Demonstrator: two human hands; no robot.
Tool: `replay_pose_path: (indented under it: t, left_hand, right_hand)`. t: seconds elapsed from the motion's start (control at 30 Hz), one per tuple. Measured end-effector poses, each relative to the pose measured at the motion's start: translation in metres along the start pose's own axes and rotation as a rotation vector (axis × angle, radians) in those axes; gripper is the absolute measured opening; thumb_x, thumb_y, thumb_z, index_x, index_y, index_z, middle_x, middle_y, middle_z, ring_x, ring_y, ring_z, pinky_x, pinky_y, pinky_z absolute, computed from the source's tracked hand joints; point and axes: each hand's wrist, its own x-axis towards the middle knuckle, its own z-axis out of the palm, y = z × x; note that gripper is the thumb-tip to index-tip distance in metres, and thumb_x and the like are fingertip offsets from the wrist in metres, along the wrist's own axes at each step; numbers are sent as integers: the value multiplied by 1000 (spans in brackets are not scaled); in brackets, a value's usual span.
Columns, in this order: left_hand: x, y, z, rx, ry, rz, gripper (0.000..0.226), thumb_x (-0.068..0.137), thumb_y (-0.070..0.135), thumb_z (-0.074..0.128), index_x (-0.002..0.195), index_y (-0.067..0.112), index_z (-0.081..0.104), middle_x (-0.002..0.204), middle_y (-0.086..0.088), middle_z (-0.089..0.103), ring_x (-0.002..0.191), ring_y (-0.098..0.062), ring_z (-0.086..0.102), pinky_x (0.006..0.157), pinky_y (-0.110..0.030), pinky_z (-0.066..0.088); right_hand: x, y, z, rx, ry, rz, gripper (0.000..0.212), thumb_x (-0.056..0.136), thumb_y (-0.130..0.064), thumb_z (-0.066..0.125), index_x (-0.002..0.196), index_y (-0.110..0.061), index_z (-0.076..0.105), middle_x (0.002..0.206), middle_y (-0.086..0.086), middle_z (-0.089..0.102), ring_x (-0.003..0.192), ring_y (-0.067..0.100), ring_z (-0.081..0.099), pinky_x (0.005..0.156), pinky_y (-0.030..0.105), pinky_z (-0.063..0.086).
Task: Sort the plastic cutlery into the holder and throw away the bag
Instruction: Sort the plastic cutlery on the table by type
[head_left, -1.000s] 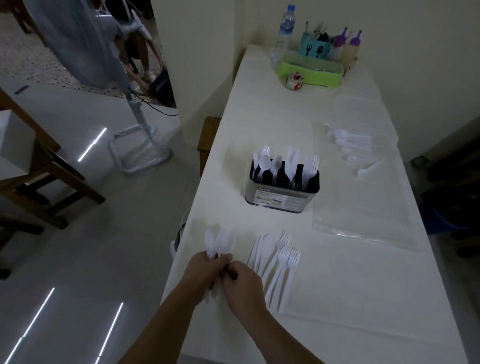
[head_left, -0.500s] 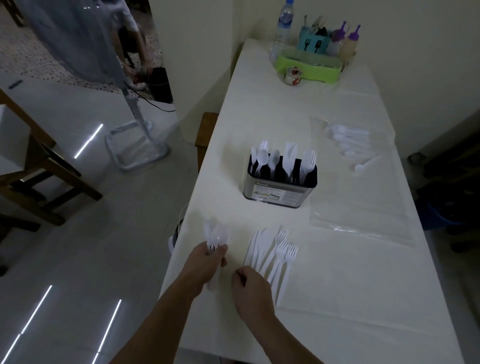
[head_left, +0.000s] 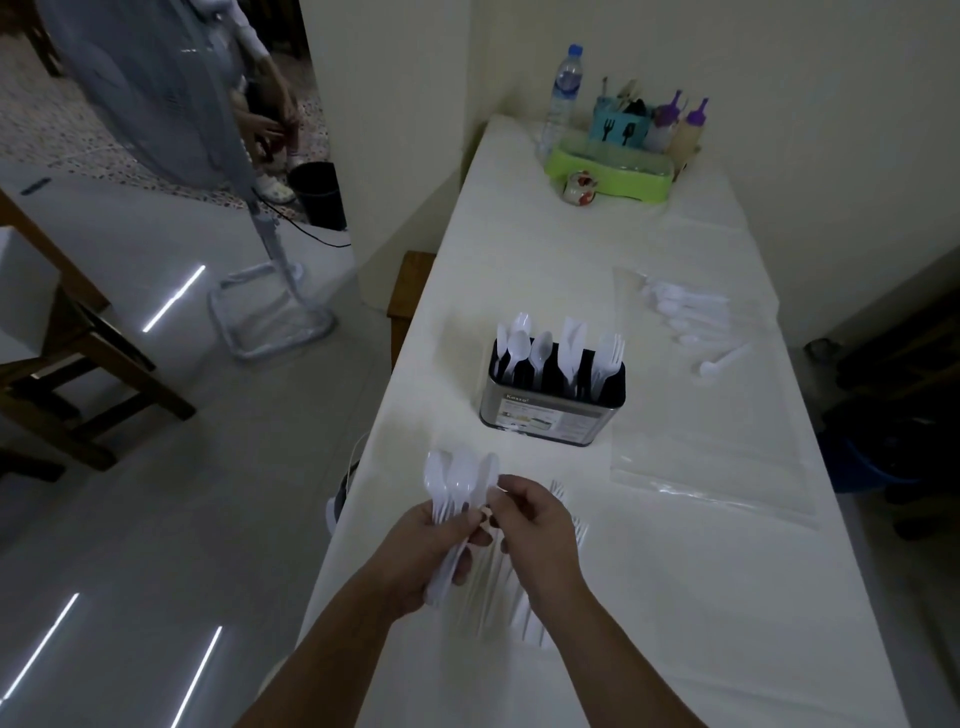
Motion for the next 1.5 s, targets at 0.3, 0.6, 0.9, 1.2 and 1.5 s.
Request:
replay_pose_path:
  t: [0.3,0.6,0.9,1.2,1.5]
  left_hand:
    - [0,-1,1,36,-16,-3,23,91,27,64,98,7,72,90,-17,72,60,-23,58,55,-32,46]
    - [0,4,4,205,-3,12,24,96,33,58,102,14,72,93,-9,75,69,-25,68,59,-33,52]
    - [2,13,4,308,-141,28,14,92,20,64,84,9,66,73,-12,66,59,-26,60,57,-32,51]
    - [13,26,15,550,-47,69,16,90,24,65,78,13,65,68,-4,71,55,-17,64,55,-25,52]
    - [21,53,28,433,-90,154,15,90,21,66,83,8,70,80,-12,74,59,-23,66,57,-31,51]
  right_hand:
    - [-1,0,-7,127,-28,67,17,90,-13,62,76,-8,68,81,20,72,69,24,66,63,36,50]
    - [1,-5,-9,138,-26,78,17,88,-14,66,72,-11,68,71,17,69,62,23,63,58,33,49]
    - [10,-8,-10,-30,-77,46,16,88,-16,65,101,-24,70,90,-3,74,79,14,70,59,22,52]
    - [37,-29,-20,-328,-147,-77,17,80,-32,74,89,-23,64,90,-4,68,86,14,65,74,30,52]
    - [60,-55,-40,-300,-4,-212,10,89,-20,66,80,-16,66,74,-2,69,70,11,66,67,32,56]
